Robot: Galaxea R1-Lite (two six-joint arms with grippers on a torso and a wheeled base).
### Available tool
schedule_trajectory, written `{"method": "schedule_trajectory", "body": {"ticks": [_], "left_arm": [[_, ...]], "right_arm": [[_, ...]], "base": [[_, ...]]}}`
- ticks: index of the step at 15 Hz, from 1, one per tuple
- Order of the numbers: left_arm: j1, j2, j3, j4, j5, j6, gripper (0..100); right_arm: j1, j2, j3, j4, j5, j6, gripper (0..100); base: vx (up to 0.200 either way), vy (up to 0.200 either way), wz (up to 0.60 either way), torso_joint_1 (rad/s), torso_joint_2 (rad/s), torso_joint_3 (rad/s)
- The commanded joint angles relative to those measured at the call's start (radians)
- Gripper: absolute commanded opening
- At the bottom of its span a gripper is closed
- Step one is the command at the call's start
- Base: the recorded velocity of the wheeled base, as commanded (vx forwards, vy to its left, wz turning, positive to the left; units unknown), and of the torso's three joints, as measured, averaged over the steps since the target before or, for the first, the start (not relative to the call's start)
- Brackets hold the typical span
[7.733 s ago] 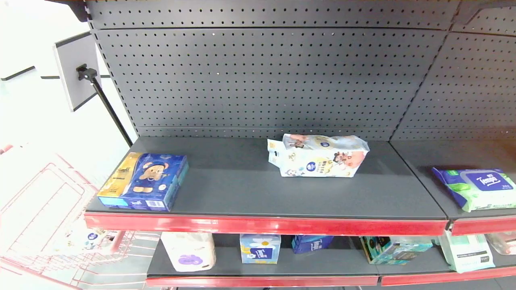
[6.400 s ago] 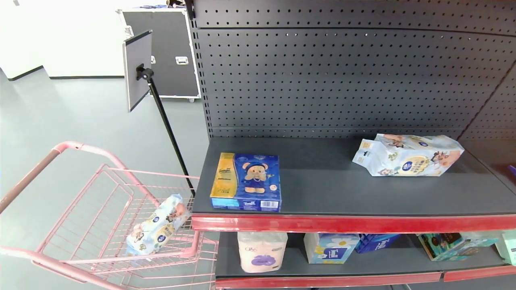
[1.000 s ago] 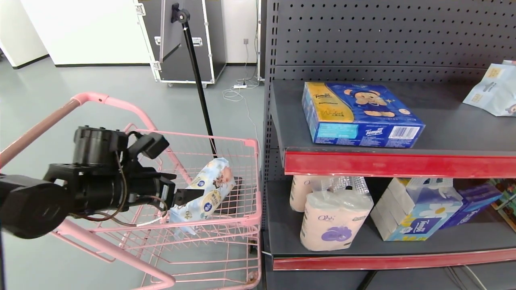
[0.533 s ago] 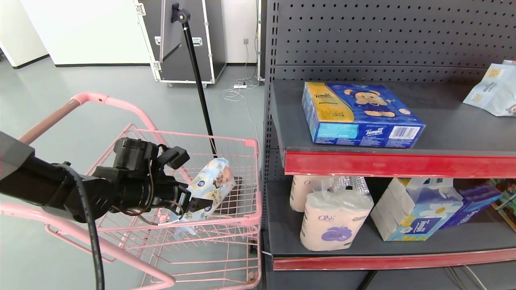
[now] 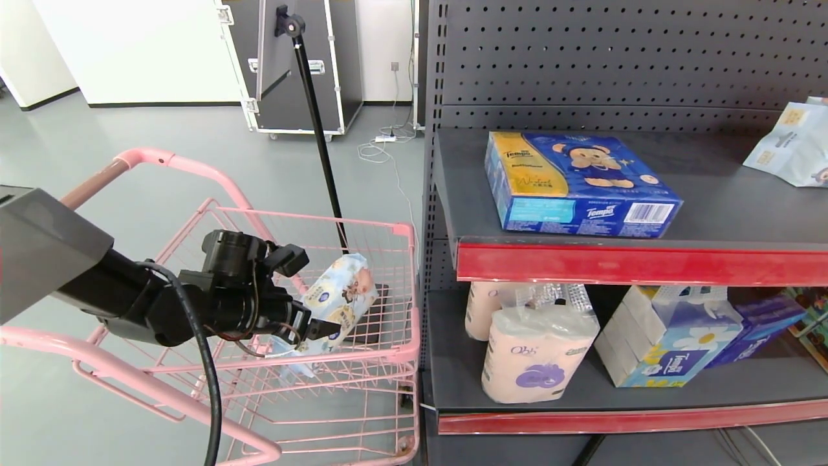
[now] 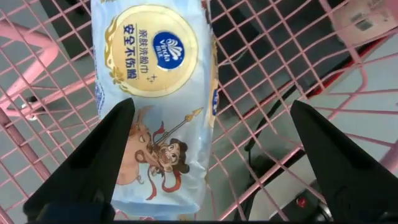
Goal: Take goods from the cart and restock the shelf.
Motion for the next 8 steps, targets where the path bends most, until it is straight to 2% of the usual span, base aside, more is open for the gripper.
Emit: {"method": "schedule_trajectory", "body": {"ticks": [1,5,8], "left_arm": [[0.009,0.033,-0.012,-0.001,0.001,0.003,100],[0.013,0.075,-0.065,0.001,0.027,0.007,100],[0.012,0.036,-0.061,0.019,0.03,0.007,100]], "right_arm": [[0.0,0.001,0.0,0.001,0.001,0.0,100],[0.0,0.001,0.0,0.0,0.001,-0.002,100],[0.0,0.001,0.0,0.0,0.001,-0.002,100]], "base": [[0.0,0.0,0.0,0.0,0.0,0.0],[0.0,0.0,0.0,0.0,0.0,0.0],[0.0,0.0,0.0,0.0,0.0,0.0]]}}
